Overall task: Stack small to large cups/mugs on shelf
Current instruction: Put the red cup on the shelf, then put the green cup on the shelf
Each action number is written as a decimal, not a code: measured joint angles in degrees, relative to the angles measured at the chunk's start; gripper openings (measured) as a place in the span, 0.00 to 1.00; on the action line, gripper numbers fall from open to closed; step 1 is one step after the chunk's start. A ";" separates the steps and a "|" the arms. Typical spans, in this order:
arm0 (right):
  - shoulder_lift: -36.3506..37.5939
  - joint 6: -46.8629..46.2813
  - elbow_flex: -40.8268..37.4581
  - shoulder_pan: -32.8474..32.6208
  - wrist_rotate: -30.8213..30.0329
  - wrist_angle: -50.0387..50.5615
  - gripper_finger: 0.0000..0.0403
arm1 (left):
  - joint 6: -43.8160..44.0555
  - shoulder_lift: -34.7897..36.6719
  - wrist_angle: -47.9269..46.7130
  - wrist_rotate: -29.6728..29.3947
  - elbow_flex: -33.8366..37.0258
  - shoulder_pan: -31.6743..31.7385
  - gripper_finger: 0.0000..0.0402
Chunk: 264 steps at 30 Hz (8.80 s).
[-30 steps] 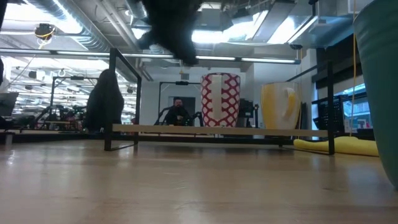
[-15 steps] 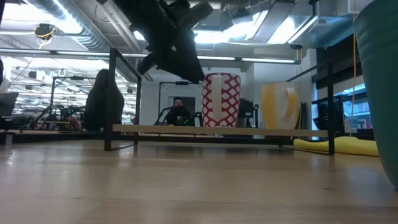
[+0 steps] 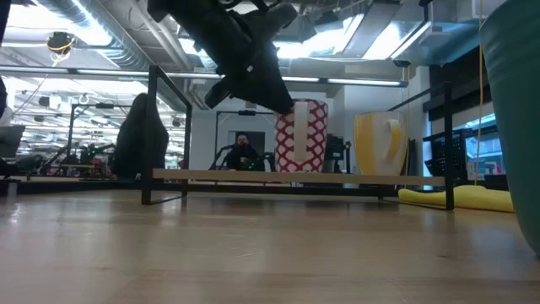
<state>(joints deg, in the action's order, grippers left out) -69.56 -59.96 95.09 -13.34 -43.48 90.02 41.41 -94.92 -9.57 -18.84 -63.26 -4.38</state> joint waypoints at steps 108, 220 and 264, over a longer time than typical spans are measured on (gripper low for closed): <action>0.00 -1.96 0.07 0.09 0.03 0.00 0.50 | -10.05 -4.63 6.52 3.13 -0.01 9.85 0.14; -43.39 2.05 0.02 -24.57 34.99 -14.56 0.22 | -8.66 27.13 -21.00 -5.30 0.00 -22.71 0.14; -46.29 56.77 31.95 14.25 33.13 -6.89 0.02 | 3.40 27.11 -25.94 -11.22 0.00 -23.19 0.14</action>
<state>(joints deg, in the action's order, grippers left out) -115.85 -3.19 127.04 0.91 -10.35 83.13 44.80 -67.81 -35.51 -30.06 -63.26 -27.57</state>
